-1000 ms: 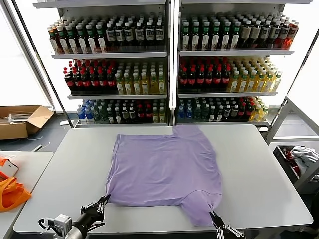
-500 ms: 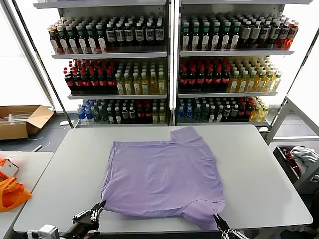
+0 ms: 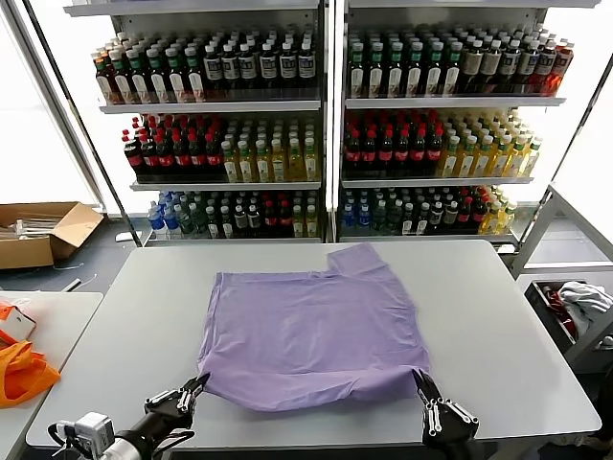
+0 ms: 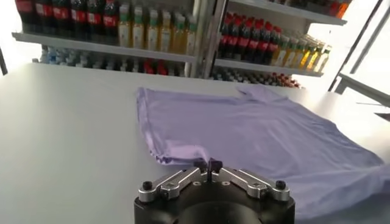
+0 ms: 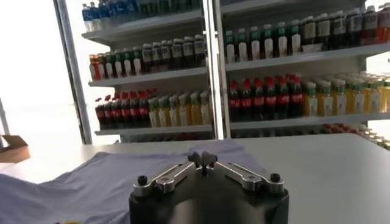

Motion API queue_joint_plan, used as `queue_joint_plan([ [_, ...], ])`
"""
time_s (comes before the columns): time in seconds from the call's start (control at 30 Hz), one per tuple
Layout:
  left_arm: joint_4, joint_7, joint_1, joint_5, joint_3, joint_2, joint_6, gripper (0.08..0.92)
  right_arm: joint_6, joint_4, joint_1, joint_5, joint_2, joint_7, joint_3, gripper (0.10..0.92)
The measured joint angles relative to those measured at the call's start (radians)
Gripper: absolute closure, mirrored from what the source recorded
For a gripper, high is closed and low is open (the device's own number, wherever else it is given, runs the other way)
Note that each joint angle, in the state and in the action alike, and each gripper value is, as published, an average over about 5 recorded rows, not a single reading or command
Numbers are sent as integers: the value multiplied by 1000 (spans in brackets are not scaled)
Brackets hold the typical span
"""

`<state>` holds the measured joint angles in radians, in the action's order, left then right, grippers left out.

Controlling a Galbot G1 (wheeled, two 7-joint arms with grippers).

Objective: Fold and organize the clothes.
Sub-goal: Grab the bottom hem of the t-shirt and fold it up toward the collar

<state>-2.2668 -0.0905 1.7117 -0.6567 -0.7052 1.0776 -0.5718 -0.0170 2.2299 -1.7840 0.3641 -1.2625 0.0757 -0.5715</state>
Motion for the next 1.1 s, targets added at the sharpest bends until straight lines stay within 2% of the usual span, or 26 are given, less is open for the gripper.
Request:
queue_joint_plan([
  [0.27,107,-5,-103,-63,42,-116,-5,907,34,-86,154,22,2,-23,17,912],
  [0.5,216,-9,-210,-100,88,-182,-5,907,60,-192,285,12,1,-34,52,912],
  [0.93,391,-18,-420,-123,197,-212,-6,907,112,-372,476,-65,16,-36,128,906],
  [1.03,425,-16,-464,-119,219,-209,-6,879,136,-392,497,-77,17,-32,139,855],
  [1.1,441,-15,-485,-116,226,-203,-6,831,150,-400,506,-85,16,-30,141,796],
])
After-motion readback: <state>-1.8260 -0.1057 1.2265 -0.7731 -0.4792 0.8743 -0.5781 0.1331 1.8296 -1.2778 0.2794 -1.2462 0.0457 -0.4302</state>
